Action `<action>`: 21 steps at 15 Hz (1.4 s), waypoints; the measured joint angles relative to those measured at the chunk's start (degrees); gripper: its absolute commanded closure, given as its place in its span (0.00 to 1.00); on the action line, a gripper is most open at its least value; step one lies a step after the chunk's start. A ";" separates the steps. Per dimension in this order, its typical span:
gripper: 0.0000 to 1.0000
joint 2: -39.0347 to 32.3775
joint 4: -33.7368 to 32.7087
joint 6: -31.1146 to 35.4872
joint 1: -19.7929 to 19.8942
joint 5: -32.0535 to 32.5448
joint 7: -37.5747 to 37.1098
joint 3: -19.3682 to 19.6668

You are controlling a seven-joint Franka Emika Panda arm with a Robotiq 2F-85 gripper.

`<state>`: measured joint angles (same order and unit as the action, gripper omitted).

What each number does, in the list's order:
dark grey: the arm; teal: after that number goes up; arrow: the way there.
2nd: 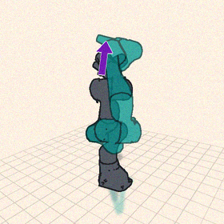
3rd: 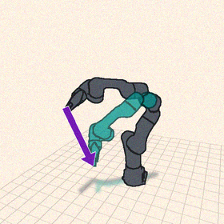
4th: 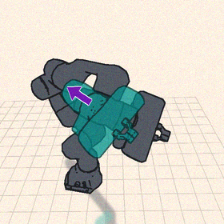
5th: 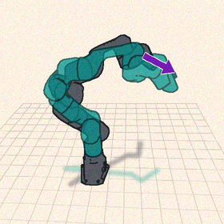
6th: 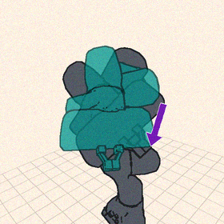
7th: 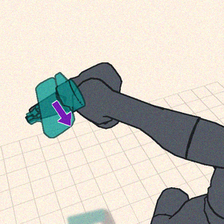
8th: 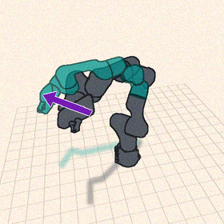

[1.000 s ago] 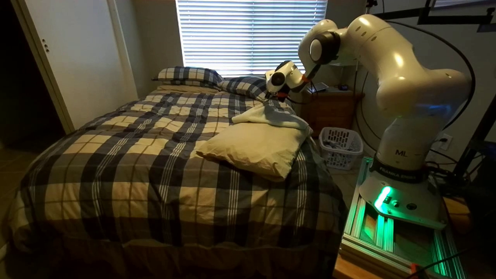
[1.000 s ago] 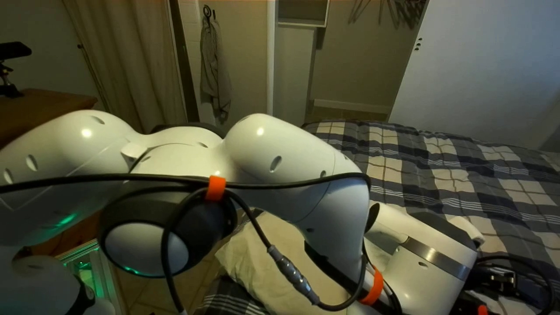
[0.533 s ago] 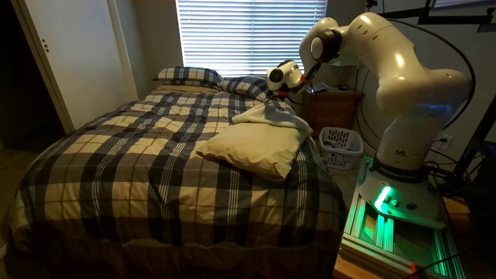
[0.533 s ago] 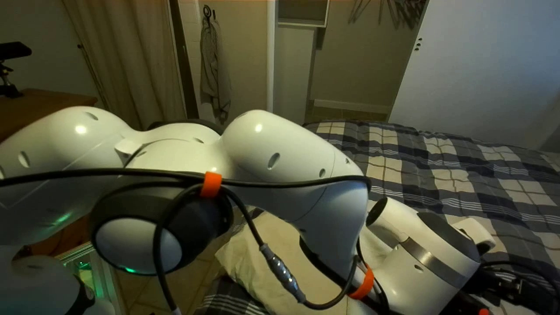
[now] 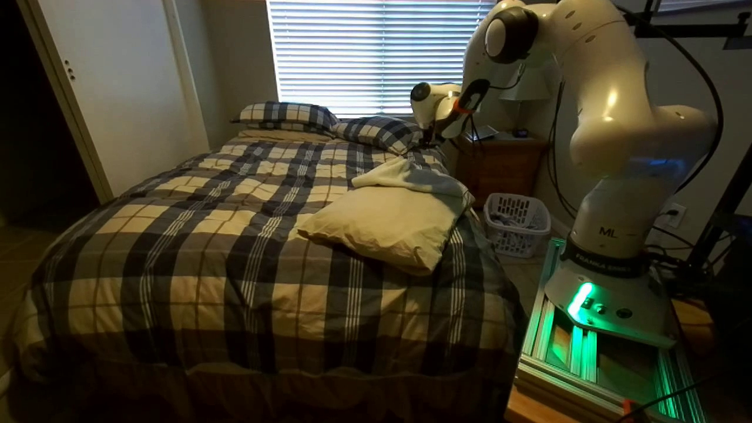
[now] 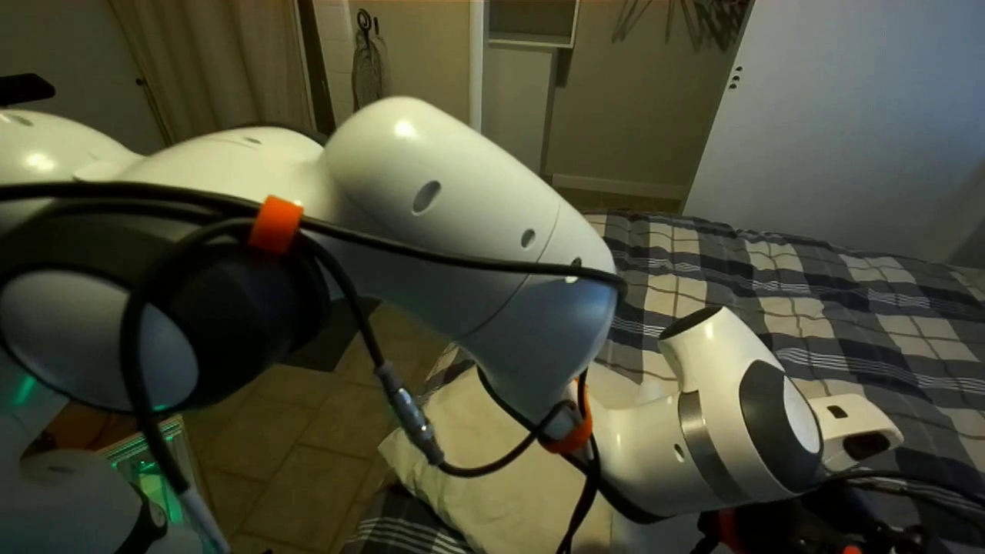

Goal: Fold the towel

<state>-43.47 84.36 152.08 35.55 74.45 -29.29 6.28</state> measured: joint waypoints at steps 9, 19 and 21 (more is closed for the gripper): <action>0.00 7.70 9.94 -1.53 2.62 -40.33 36.35 -0.23; 0.00 6.70 9.14 -9.92 7.82 -67.09 56.66 -0.75; 0.00 5.37 8.03 -11.99 8.05 -67.09 57.22 0.22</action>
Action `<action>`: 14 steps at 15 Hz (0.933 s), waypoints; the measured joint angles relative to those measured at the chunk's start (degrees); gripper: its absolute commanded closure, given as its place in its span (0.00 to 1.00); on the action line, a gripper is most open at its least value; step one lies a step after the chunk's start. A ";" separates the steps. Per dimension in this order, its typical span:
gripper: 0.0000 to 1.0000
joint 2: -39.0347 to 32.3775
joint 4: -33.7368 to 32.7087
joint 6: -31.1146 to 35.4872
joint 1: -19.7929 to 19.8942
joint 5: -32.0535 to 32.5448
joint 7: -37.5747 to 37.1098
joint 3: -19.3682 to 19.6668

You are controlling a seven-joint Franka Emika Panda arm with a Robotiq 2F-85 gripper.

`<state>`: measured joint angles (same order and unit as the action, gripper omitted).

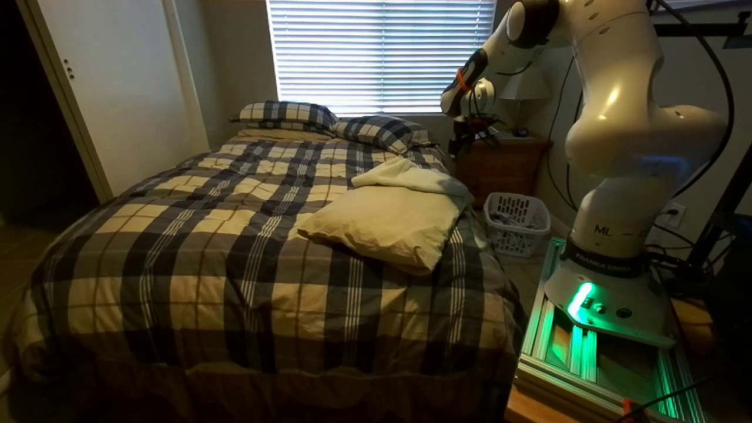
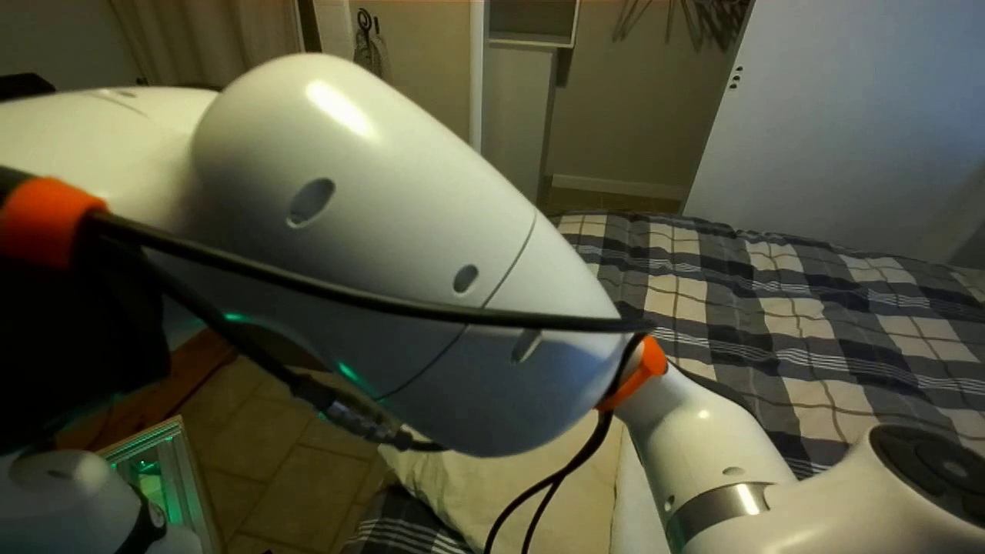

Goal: Fold the towel

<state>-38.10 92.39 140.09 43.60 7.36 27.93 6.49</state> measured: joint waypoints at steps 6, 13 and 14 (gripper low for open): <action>0.00 -4.75 -4.32 -3.37 3.47 -3.17 4.92 -0.89; 0.00 -8.44 -7.25 -4.08 9.89 -9.67 15.24 -5.60; 0.00 -8.49 -7.24 -4.07 9.85 -9.67 15.24 -5.46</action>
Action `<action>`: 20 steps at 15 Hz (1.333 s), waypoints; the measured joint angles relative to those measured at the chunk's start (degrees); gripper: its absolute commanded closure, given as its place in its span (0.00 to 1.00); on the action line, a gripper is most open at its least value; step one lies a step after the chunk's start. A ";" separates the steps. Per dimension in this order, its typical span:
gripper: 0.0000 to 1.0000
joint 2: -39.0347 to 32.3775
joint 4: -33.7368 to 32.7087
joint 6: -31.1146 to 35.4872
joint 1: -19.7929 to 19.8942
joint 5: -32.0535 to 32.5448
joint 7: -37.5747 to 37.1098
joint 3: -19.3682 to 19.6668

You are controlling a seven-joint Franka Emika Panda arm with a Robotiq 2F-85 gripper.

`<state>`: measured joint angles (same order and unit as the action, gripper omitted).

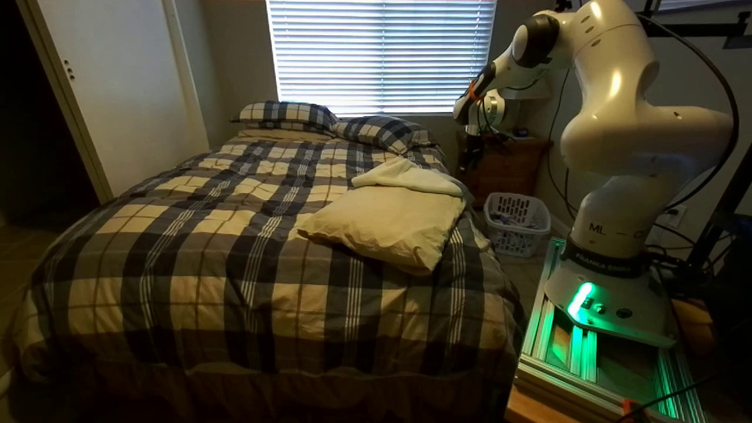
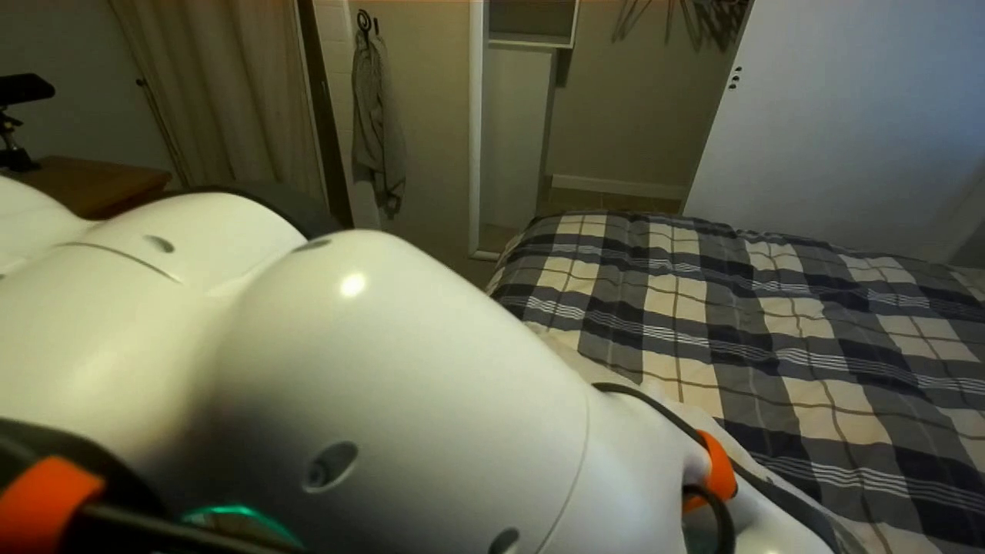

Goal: Fold the towel

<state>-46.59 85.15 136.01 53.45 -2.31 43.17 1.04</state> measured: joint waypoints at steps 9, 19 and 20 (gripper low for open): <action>0.00 -0.98 -1.33 -6.99 0.61 -3.76 0.06 -1.27; 0.00 -7.94 -10.88 -15.26 5.00 -9.46 4.48 -2.65; 0.00 -8.72 -11.73 -15.26 5.36 -9.69 5.07 -2.88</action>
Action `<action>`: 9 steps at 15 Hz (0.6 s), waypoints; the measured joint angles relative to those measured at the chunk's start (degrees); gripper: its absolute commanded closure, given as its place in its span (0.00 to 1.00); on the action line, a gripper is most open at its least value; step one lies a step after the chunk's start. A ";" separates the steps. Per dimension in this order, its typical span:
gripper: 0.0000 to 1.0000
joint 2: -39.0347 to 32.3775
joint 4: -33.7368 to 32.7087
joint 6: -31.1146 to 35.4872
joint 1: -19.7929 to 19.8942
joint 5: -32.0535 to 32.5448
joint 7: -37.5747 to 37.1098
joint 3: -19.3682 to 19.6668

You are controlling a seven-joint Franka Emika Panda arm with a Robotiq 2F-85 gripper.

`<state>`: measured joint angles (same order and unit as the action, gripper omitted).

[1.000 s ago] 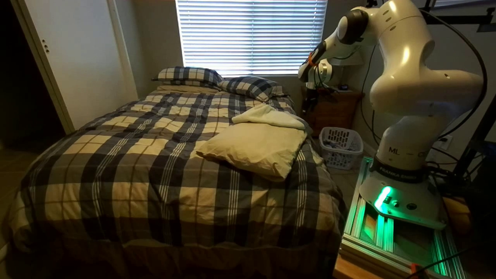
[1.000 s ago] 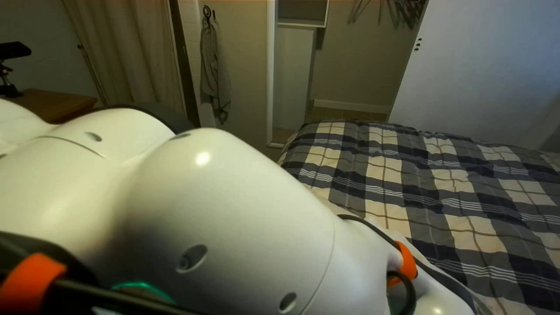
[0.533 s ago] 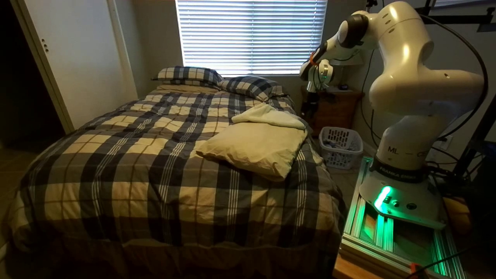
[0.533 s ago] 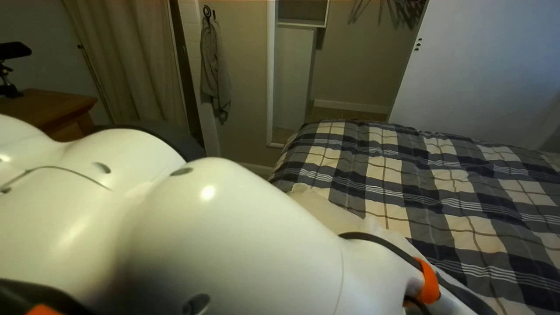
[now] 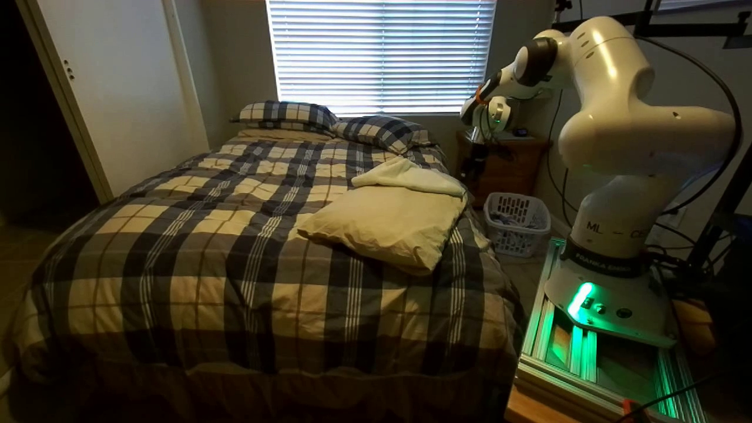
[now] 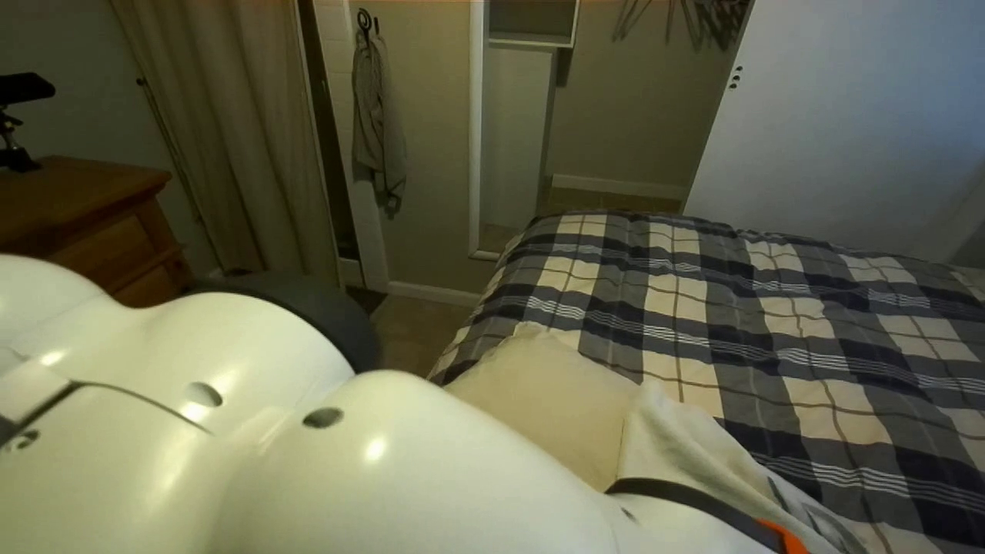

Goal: Fold the towel

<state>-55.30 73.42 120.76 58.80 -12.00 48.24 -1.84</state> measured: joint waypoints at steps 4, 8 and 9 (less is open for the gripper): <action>0.00 -3.14 -3.26 -0.01 1.22 -1.74 1.23 -1.33; 0.00 -5.92 -6.75 0.13 2.71 -3.87 1.91 -3.37; 0.00 -6.45 -7.47 0.14 3.03 -3.96 1.91 -3.72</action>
<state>-61.75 65.94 120.90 61.84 -15.95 50.15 -5.56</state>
